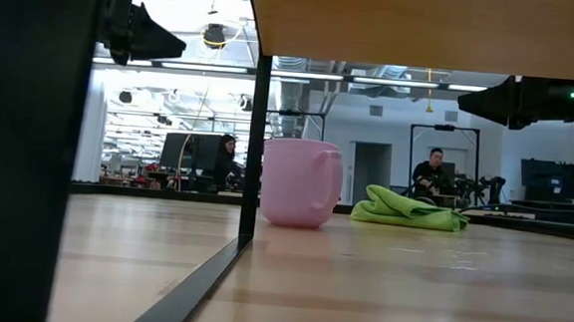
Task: Stack small to large cups/mugs on shelf
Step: Put the green mug on the shelf
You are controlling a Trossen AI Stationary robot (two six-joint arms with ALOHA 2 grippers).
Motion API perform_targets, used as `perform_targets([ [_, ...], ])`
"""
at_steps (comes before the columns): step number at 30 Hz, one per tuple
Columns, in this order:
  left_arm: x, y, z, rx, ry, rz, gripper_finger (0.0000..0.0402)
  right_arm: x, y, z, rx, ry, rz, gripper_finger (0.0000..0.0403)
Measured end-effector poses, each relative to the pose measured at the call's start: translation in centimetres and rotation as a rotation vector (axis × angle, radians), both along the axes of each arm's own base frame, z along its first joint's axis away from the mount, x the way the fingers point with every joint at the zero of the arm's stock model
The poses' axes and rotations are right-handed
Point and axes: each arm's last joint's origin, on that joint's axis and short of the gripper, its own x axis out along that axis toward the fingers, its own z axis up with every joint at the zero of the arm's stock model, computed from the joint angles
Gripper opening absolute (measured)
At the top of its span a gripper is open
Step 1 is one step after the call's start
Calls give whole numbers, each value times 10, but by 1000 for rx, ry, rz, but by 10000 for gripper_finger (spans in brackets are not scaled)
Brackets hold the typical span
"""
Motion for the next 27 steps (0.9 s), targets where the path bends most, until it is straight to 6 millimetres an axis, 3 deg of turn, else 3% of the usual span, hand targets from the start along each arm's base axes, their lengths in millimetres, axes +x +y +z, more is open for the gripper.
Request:
perform_targets([
  [21,1,-2,-2,-18,14,-66,165,0,0,0,0,0,0,249],
  [27,1,-2,-2,-103,12,-76,165,0,0,0,0,0,0,249],
])
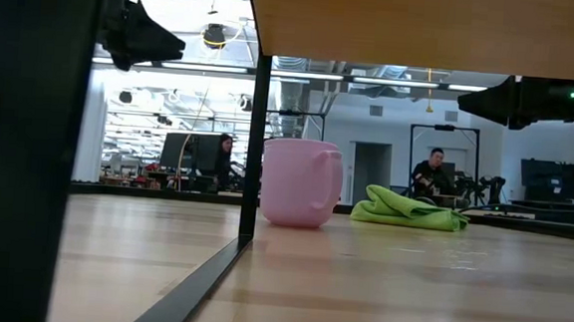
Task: Stack small to large cups/mugs on shelf
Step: Put the green mug on the shelf
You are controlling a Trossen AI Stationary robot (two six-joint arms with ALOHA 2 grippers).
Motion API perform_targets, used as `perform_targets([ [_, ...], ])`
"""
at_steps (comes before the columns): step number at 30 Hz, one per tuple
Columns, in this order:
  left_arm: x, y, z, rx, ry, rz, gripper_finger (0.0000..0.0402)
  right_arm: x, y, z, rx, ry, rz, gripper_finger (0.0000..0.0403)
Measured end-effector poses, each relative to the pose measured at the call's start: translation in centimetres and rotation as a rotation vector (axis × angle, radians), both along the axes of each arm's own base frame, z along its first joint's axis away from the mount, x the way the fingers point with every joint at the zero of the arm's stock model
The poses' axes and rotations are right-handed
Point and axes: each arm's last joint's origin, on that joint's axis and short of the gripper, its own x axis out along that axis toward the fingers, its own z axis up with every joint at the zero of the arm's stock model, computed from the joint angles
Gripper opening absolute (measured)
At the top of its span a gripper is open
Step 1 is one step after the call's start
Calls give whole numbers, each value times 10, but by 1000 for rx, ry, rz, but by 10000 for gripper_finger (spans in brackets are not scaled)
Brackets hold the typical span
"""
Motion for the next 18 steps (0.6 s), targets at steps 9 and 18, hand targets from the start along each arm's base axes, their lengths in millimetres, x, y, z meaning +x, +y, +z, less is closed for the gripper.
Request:
perform_targets([
  [9,-9,-8,27,-328,113,-28,165,0,0,0,0,0,0,249],
  [18,-22,-18,63,-491,226,78,165,0,0,0,0,0,0,249],
])
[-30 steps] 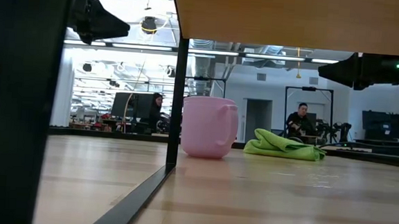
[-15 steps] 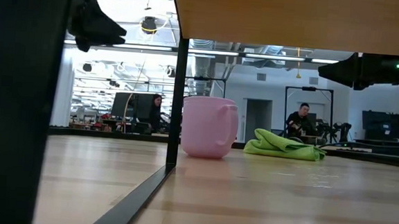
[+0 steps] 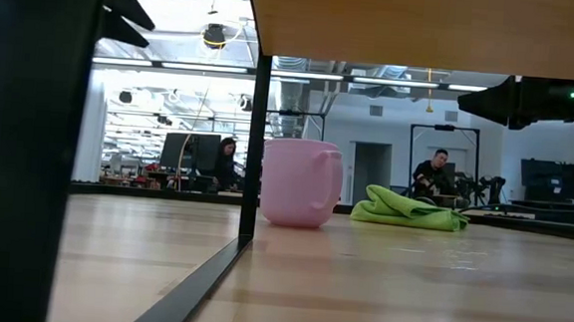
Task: Stack small to large cups/mugs on shelf
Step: Put the green mug on the shelf
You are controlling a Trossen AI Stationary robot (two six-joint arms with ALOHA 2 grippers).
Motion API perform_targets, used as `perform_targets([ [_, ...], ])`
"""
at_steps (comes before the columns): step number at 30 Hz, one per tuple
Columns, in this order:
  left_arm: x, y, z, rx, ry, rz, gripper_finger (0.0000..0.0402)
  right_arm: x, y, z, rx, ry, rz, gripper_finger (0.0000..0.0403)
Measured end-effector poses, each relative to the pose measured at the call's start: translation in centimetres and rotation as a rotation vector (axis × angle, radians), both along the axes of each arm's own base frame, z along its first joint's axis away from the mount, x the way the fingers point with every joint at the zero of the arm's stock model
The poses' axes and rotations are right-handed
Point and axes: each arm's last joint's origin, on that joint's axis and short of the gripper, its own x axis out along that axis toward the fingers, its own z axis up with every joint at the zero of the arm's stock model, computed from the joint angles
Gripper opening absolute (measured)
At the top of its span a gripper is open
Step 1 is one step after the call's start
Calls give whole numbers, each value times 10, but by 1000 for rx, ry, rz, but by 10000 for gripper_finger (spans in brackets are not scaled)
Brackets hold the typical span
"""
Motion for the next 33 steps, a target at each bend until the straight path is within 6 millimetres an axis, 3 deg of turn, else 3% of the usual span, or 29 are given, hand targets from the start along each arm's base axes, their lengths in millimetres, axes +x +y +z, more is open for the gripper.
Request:
perform_targets([
  [21,25,-30,40,-387,635,183,165,0,0,0,0,0,0,249],
  [27,31,-49,37,-433,688,199,165,0,0,0,0,0,0,249],
  [33,21,-69,35,-481,733,230,165,0,0,0,0,0,0,249],
])
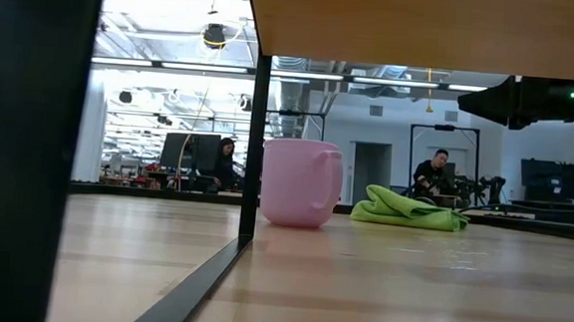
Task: Stack small to large cups/mugs on shelf
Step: Put the green mug on the shelf
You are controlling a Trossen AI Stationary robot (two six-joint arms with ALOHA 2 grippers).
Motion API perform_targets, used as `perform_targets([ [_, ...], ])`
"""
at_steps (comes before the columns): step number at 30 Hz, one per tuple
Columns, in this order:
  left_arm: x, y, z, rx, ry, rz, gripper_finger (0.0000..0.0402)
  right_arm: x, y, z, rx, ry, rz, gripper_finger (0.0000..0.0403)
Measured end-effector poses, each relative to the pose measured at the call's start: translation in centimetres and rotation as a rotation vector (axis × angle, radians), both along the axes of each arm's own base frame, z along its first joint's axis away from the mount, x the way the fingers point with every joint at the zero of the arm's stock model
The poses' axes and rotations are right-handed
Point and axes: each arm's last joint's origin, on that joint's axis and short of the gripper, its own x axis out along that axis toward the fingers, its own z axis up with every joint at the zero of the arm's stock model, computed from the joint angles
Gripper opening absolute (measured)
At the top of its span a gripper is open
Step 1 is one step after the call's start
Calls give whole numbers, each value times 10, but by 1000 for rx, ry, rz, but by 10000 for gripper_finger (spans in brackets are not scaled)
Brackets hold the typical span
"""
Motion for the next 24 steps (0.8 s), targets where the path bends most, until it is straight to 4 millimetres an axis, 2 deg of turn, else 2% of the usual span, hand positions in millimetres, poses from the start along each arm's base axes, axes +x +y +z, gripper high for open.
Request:
perform_targets([
  [6,-5,-23,-2,-25,-4,-38,165,0,0,0,0,0,0,249],
  [11,-3,-43,-12,-27,58,4,165,0,0,0,0,0,0,249],
  [16,-1,-61,-20,-57,110,120,165,0,0,0,0,0,0,249],
  [24,3,-89,-34,-79,196,108,165,0,0,0,0,0,0,249],
])
